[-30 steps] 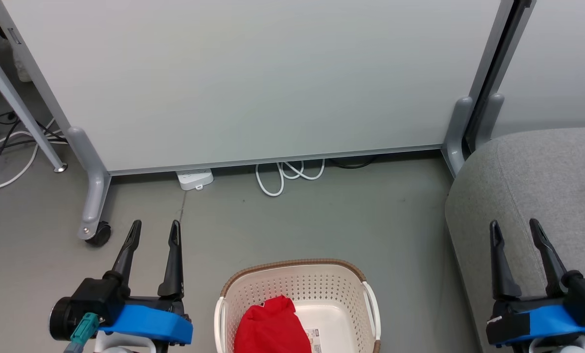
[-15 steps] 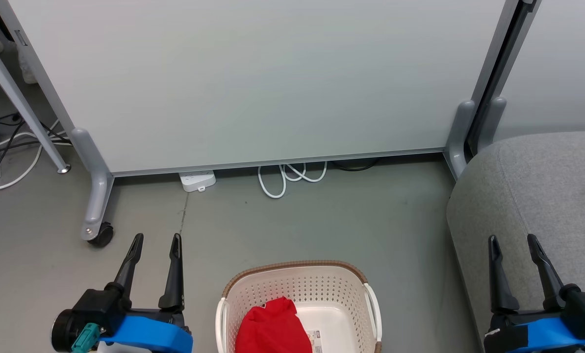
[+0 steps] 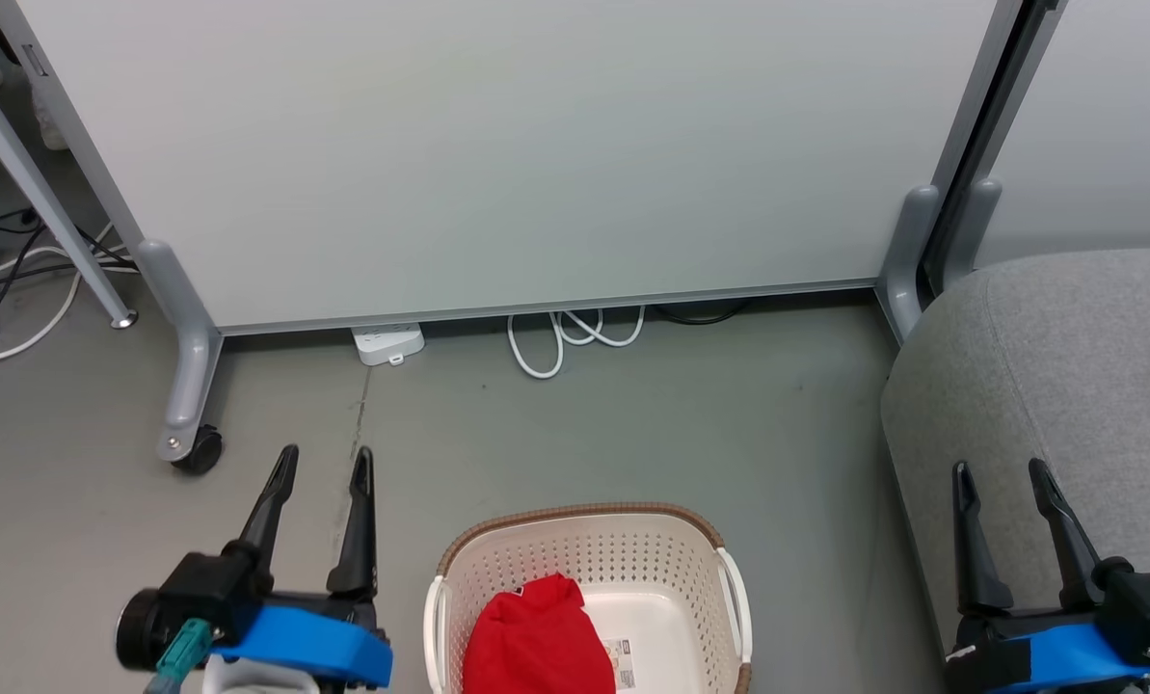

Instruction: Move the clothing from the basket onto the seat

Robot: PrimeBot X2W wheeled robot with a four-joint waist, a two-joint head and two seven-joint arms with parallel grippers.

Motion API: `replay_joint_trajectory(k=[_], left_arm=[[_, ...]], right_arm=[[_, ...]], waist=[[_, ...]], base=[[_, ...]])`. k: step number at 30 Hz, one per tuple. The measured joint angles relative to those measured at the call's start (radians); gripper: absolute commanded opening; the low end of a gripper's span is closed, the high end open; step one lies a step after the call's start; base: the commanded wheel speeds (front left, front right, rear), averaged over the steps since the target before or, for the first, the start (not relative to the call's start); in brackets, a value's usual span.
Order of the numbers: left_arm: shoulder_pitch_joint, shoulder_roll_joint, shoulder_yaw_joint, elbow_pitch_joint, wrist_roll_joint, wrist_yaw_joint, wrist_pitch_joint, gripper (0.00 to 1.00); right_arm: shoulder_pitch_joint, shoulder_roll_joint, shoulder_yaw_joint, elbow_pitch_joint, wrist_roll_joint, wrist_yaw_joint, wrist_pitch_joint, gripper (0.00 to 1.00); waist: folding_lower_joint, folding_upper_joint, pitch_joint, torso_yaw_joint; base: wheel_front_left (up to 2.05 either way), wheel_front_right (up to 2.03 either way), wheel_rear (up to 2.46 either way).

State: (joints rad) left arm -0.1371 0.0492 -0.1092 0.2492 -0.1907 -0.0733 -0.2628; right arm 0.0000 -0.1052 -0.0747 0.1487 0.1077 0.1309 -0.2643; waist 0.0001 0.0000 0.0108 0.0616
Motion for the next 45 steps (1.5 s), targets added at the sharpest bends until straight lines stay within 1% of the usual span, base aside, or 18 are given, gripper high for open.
replay_joint_trajectory(k=[3,7,14,19,23,26,32,37,40,42,45], left_arm=[[-0.041,0.001,-0.033,0.004,0.012,-0.010,0.000,1.00],[-0.124,0.000,-0.089,0.045,0.037,-0.027,0.000,1.00],[-0.327,0.000,-0.197,0.212,0.070,-0.046,0.000,1.00],[-0.484,-0.001,-0.297,0.377,0.097,-0.054,0.000,1.00],[-0.603,0.009,-0.435,0.518,0.091,-0.054,0.000,1.00],[-0.689,0.023,-0.556,0.611,0.072,-0.054,0.006,1.00],[-0.802,0.050,-0.801,0.746,0.009,-0.055,0.042,1.00],[-0.869,0.079,-0.980,0.809,-0.051,-0.056,0.090,1.00],[-0.900,0.107,-1.081,0.832,-0.091,-0.056,0.123,1.00],[-0.918,0.127,-1.128,0.843,-0.110,-0.056,0.147,1.00],[-0.931,0.154,-1.162,0.846,-0.113,-0.056,0.187,1.00]], right_arm=[[-0.008,0.001,0.006,-0.005,0.002,0.000,0.000,1.00],[-0.053,0.000,0.018,-0.014,0.011,0.000,0.000,1.00],[-0.146,-0.007,0.030,-0.041,0.027,0.000,0.000,1.00],[-0.229,-0.008,0.048,-0.056,0.038,0.000,0.000,1.00],[-0.302,-0.008,0.061,-0.067,0.045,0.000,0.000,1.00],[-0.352,-0.013,0.063,-0.074,0.050,0.000,0.000,1.00],[-0.440,-0.019,0.071,-0.091,0.059,0.000,0.000,1.00],[-0.502,-0.017,0.084,-0.108,0.062,0.000,0.000,1.00],[-0.537,-0.014,0.094,-0.118,0.067,0.000,0.000,1.00],[-0.557,-0.010,0.100,-0.124,0.069,0.000,0.000,1.00],[-0.581,-0.003,0.110,-0.132,0.072,0.000,0.000,1.00]], waist=[[0.0000,0.0000,0.016,-0.005],[0.0000,0.0000,0.052,-0.020],[0.0001,0.0000,0.157,-0.058],[0.0001,0.0000,0.256,-0.093],[0.0002,0.0000,0.341,-0.125],[0.0002,0.0000,0.405,-0.149],[0.0002,0.0000,0.525,-0.195],[0.0002,0.0000,0.621,-0.229],[0.0002,0.0000,0.676,-0.249],[0.0002,0.0000,0.712,-0.263],[0.0002,0.0000,0.762,-0.284]], base=[[0.00,0.00,0.00],[0.00,0.00,0.00],[0.00,0.00,0.00],[0.00,0.00,0.00],[0.00,0.00,0.00],[0.00,0.00,0.00],[0.00,0.00,0.00],[0.00,0.00,0.00],[0.00,0.00,0.00],[0.00,0.00,0.00],[0.00,0.00,0.00]])
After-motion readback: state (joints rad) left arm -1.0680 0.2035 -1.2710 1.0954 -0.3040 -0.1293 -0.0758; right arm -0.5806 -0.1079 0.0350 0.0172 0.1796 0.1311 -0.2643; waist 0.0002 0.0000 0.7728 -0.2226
